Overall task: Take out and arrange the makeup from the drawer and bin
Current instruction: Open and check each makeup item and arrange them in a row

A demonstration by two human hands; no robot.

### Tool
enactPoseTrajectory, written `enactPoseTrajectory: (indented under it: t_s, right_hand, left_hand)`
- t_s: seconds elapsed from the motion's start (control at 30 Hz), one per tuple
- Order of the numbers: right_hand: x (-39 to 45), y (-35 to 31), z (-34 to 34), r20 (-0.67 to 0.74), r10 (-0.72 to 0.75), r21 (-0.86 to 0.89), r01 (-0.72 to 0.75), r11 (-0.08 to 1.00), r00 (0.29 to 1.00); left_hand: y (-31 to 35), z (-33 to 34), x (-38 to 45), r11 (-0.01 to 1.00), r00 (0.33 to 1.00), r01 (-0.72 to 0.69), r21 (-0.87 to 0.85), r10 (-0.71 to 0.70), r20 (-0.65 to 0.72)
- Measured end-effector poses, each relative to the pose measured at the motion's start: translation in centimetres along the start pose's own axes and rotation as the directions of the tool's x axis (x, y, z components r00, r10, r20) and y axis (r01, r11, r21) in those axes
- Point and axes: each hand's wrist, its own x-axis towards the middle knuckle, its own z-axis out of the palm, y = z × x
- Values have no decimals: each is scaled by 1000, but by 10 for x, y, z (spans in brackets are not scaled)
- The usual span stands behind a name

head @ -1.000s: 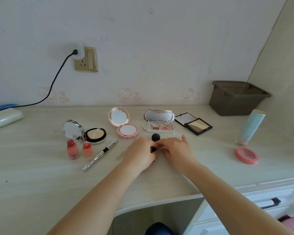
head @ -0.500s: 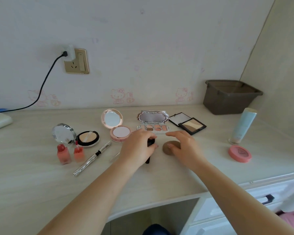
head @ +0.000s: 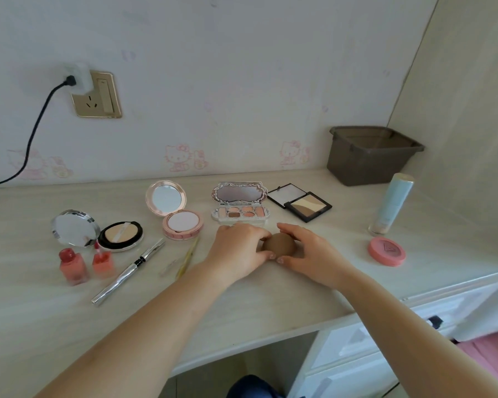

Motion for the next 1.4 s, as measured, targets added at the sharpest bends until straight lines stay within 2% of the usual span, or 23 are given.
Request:
enactPoseTrajectory:
  t_s: [0.23, 0.43, 0.6, 0.7, 0.8, 0.93, 1.0, 1.13, 1.27, 1.33, 1.4]
  right_hand:
    - [0, 8, 0, -174, 0, -43, -7, 999, 985]
    - [2, 14, 2, -182, 34, -101, -53, 994, 983]
    - [0, 18, -2, -223, 47, -44, -58, 997, 974]
    - [-15, 29, -17, -337, 55, -44, -75, 996, 940]
    - [-36, 50, -37, -479, 79, -95, -142, 985, 874]
    - [-56, 82, -55, -592, 148, -30, -206, 978, 792]
    - [-61, 96, -61, -585, 166, -44, -235, 971, 794]
    - [-61, 109, -68, -474, 246, -113, -336, 935, 846]
    - [-57, 111, -71, -437, 298, -139, -391, 910, 849]
    - [-56, 110, -72, -438, 313, -121, -401, 908, 842]
    - [-56, 104, -71, -440, 324, -29, -374, 927, 837]
  left_hand:
    - [8, -2, 10, 995, 999, -37, -97, 41, 31]
    - [12, 4, 19, 998, 992, -54, -33, 57, 116]
    - [16, 0, 21, 997, 994, -63, -39, 67, 91]
    - [27, -1, 26, 990, 996, -77, -122, 81, 29]
    - [49, 4, 33, 965, 991, -132, -227, 127, -35]
    - [85, 14, 37, 923, 991, -126, -364, 134, -2]
    - [98, 18, 38, 915, 991, -119, -387, 133, 9]
    - [111, 25, 40, 903, 990, -115, -415, 137, 24]
    - [113, 32, 42, 874, 992, -85, -478, 119, 41]
    - [113, 32, 41, 849, 993, -80, -522, 114, 33]
    - [112, 33, 40, 804, 995, -56, -592, 92, 31]
